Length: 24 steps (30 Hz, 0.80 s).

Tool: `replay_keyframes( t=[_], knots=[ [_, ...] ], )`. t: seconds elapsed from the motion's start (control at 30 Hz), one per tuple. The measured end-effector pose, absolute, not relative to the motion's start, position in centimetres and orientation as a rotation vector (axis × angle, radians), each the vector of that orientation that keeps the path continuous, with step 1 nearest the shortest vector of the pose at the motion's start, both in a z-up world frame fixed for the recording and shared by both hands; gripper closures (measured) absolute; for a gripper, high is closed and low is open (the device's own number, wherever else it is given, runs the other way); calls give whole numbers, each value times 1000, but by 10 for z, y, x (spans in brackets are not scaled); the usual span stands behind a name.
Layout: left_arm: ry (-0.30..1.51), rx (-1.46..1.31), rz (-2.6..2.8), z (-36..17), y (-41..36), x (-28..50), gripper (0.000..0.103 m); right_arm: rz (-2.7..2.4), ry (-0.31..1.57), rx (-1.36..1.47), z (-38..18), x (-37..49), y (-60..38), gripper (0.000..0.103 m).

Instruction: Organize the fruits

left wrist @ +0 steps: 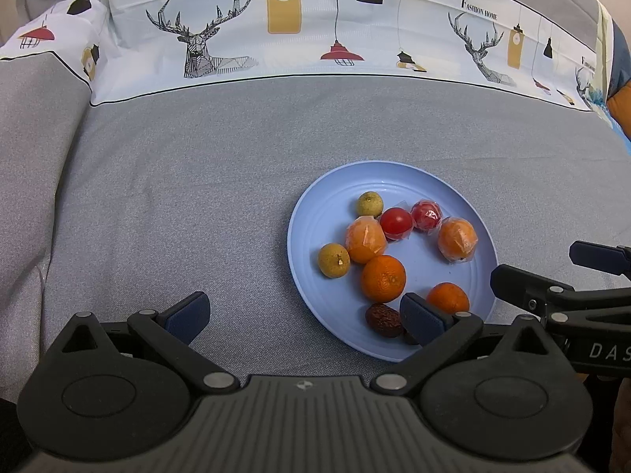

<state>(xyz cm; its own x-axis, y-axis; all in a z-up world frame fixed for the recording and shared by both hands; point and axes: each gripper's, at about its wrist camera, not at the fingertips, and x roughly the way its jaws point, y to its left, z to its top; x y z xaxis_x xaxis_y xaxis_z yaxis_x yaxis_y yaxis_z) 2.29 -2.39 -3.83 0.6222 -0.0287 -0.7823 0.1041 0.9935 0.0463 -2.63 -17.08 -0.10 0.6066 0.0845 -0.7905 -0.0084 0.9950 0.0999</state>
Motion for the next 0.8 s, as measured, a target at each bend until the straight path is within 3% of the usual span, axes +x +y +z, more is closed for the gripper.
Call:
replay_keyframes(
  t=[0.8],
  knots=[
    [866,112,-82,-33,-22,24,1,34,874,127,9,-25,-176,1]
  ],
)
